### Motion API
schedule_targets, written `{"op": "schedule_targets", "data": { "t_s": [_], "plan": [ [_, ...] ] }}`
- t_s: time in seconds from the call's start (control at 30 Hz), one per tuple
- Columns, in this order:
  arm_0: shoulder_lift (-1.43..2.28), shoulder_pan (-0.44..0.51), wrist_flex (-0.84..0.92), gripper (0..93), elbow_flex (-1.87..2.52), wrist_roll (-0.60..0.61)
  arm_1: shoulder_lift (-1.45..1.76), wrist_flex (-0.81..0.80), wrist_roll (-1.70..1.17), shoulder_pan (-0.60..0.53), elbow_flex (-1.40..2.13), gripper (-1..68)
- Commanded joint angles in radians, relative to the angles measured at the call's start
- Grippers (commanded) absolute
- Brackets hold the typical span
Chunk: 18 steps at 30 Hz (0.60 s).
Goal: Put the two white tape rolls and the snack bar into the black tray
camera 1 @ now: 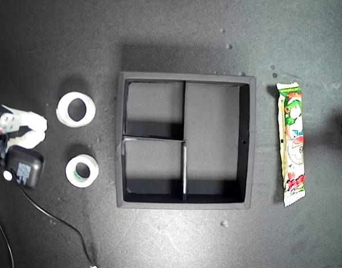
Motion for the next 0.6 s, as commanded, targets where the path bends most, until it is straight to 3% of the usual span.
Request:
{"op": "schedule_targets", "data": {
  "t_s": [0.0,0.47,0.57],
  "plan": [
    [0.049,0.0,0.032,0.8,0.06,0.006,0.014,0.003,-0.081,-0.003,0.008,1.2],
    [0.049,0.0,0.032,0.8,0.06,0.011,0.014,0.003,-0.075,-0.003,0.008,1.2],
    [0.049,-0.031,0.032,0.8,0.06,0.005,0.014,0.003,-0.029,0.04,0.008,0.5]
  ]
}}
